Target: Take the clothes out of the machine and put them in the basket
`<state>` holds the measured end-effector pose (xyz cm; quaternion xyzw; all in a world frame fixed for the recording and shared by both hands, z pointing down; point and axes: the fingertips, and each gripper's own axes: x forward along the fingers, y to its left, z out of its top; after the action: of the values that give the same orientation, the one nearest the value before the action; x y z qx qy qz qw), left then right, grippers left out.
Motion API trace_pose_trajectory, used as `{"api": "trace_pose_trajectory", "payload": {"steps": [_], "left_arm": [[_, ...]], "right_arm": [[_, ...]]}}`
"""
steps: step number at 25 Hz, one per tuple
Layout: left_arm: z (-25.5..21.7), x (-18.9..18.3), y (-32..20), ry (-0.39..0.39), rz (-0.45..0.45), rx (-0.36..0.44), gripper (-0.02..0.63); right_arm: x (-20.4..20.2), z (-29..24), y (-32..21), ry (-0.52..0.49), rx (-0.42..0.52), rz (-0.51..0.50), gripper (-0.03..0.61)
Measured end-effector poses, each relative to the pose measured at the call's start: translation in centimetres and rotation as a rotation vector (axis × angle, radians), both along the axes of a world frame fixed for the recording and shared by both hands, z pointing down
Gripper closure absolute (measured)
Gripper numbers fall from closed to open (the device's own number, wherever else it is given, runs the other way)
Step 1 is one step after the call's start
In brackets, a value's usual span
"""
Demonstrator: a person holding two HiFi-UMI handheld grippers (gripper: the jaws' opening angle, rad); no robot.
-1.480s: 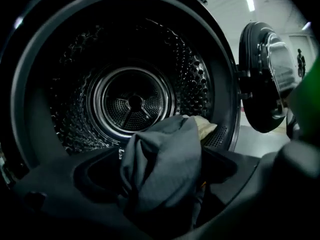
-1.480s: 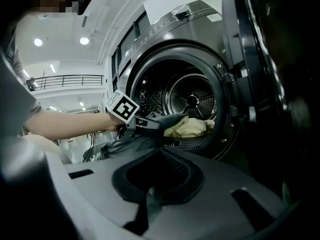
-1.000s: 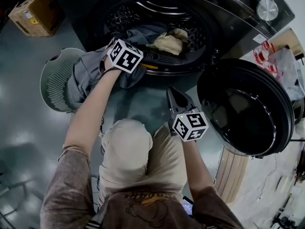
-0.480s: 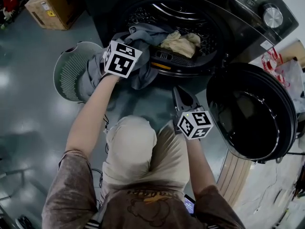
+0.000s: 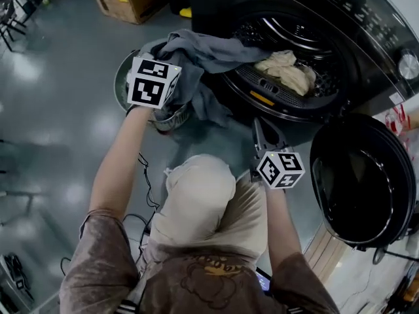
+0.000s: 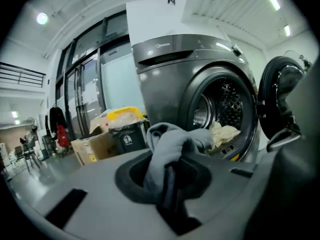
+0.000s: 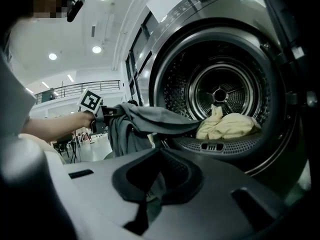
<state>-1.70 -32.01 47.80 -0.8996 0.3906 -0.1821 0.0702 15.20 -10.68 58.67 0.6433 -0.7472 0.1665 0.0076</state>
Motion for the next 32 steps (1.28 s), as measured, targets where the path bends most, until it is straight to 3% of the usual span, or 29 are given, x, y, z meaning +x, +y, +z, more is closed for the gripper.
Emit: {"api": "trace_pose_trajectory", "payload": {"steps": [8,12,15,18,21,29,32], "left_arm": [[3.8,-14.7,-3.6,0.002,-0.307,-0.107,0.563],[8.0,-19.1,-3.3,-0.049,-0.406,-0.187,0.547],[11.4,-20.0,-2.5,-0.154,-0.419,-0.243,0.392],[13.3,-19.3,-1.2,-0.197,-0.382,-0.283,0.314],[14.0,-16.8,0.4,-0.193,-0.304,-0.271,0.311],[15.2,-2.9,6.2,-0.133,0.037,-0.268,0.283],[17.0,0.4,7.9,-0.153,0.107,-0.304,0.284]], "right_arm": [[-4.5,0.4,-2.5,-0.009,-0.004,-0.102,0.581],[-5.9,1.1,-3.2,-0.015,-0.017,-0.141,0.581],[-6.4,1.6,-3.5,-0.02,-0.027,-0.155,0.581],[-6.8,1.9,-3.9,-0.024,-0.03,-0.166,0.58],[-7.1,2.1,-3.9,-0.031,-0.033,-0.17,0.581],[-6.0,1.9,-3.0,-0.013,-0.023,-0.132,0.58],[-5.1,1.6,-2.5,-0.012,-0.027,-0.108,0.58]]}}
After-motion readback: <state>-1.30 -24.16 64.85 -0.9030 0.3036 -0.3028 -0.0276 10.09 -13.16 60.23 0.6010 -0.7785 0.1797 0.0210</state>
